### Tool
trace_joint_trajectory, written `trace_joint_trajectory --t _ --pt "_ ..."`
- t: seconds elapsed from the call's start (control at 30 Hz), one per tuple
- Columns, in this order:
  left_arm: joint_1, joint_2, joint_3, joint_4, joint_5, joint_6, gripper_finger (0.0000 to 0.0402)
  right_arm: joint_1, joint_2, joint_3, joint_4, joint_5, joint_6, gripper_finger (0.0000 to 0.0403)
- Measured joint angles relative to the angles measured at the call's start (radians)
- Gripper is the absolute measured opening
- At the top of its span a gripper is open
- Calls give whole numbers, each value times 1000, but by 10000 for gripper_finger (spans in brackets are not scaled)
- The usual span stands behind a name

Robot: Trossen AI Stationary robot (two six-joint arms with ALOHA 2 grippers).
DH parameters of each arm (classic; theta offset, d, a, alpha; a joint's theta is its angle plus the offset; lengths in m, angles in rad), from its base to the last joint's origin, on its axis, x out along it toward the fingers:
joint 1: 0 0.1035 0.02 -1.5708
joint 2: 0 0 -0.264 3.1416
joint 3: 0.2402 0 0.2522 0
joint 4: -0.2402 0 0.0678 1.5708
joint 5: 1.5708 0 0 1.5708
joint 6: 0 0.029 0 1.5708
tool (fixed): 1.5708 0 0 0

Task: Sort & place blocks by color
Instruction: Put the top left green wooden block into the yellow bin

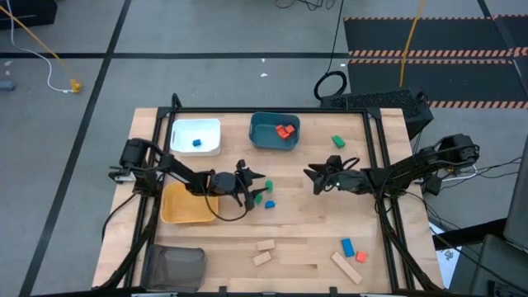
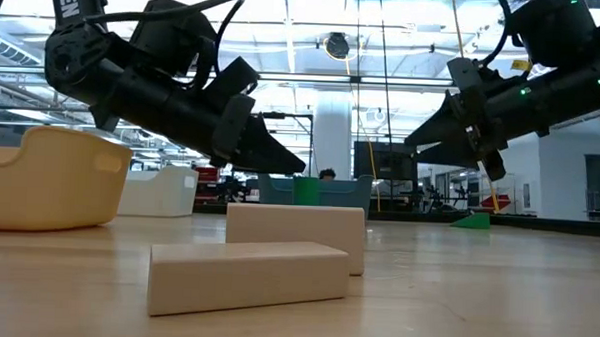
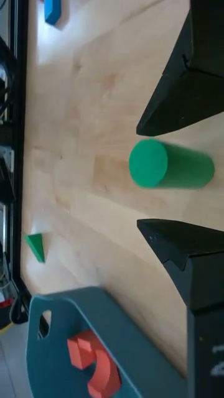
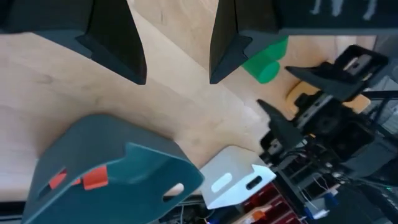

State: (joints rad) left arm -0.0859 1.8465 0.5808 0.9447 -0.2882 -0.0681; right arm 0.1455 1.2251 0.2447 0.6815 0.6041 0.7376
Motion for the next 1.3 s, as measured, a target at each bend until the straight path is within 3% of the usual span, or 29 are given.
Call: trace_joint_trajectory --t 0.97,1.3 --pt "-8 -1 32 -8 -10 29 232 0 0 0 53 -2 -33 166" --pt "-44 54 33 74 -110 -12 232 0 0 0 56 -2 -29 166"
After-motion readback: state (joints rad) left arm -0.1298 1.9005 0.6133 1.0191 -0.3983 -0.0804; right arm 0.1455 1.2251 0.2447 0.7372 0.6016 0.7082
